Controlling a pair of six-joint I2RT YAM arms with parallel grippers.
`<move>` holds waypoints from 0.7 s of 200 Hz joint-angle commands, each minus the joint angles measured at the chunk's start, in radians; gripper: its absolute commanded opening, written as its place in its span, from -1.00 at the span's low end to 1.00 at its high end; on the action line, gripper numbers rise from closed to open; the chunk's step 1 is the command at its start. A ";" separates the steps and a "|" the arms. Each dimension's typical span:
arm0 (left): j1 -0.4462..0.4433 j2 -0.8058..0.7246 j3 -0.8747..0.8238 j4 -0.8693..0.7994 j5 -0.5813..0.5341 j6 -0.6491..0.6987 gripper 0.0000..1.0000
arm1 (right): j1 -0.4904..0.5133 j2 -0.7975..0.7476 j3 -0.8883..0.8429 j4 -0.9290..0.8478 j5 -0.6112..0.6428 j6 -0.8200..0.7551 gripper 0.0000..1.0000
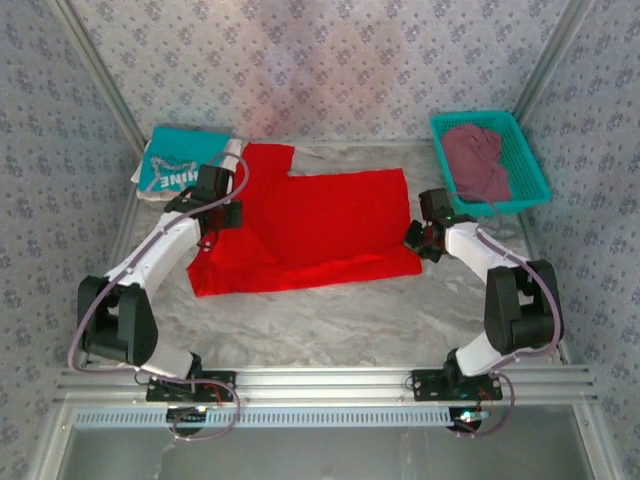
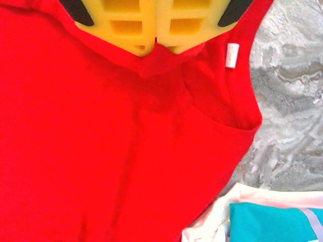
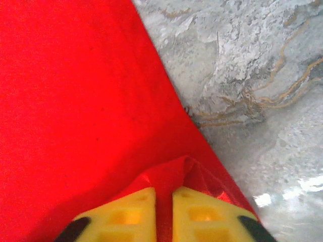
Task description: Fold and stack the t-shirts
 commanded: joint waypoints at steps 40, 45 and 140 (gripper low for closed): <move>0.047 0.015 0.080 -0.041 -0.139 -0.021 -0.39 | -0.025 0.028 0.092 0.013 -0.027 -0.032 -0.25; 0.047 0.004 0.073 -0.042 -0.145 -0.033 -0.38 | -0.024 0.017 0.088 0.018 -0.034 -0.037 -0.25; 0.026 -0.031 -0.134 -0.055 0.126 -0.237 -0.13 | 0.108 -0.163 -0.170 0.394 -0.113 -0.302 -0.03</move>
